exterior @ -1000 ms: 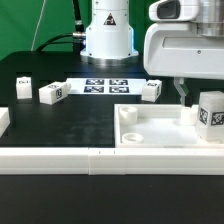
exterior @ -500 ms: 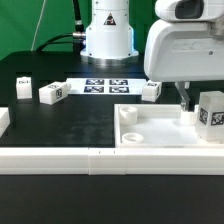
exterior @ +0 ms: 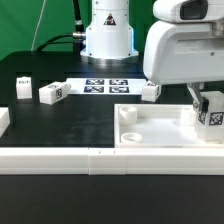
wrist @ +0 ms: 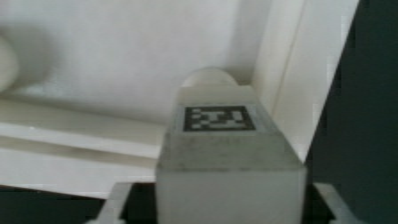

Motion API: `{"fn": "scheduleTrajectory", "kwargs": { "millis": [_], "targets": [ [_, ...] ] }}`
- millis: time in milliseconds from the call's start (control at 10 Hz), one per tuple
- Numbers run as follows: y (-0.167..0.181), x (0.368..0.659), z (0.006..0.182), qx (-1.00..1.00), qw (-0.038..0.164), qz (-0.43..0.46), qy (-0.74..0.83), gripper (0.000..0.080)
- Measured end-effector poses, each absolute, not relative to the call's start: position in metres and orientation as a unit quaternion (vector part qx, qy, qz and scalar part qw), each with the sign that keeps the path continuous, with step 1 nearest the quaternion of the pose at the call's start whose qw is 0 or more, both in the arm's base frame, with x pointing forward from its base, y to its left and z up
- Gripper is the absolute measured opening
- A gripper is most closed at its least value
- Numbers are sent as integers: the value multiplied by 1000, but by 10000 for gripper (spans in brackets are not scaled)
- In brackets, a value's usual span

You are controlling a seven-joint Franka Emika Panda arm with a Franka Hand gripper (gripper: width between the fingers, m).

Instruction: Assemble one leg

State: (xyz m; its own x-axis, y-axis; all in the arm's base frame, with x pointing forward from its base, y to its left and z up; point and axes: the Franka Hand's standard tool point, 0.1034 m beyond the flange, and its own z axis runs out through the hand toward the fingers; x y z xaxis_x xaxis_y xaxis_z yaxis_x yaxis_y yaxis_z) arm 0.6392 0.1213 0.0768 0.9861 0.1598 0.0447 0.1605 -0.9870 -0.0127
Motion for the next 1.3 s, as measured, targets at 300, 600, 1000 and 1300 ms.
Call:
{"fn": "scheduleTrajectory", "kwargs": {
  "millis": [300, 600, 1000, 1300],
  "targets": [
    [121, 639, 77, -997, 8, -22, -77, 291],
    [120, 639, 76, -997, 17, -29, 76, 291],
    [119, 636, 76, -951, 23, -30, 307, 292],
    [116, 635, 75, -868, 33, -20, 496, 292]
  ]
}}
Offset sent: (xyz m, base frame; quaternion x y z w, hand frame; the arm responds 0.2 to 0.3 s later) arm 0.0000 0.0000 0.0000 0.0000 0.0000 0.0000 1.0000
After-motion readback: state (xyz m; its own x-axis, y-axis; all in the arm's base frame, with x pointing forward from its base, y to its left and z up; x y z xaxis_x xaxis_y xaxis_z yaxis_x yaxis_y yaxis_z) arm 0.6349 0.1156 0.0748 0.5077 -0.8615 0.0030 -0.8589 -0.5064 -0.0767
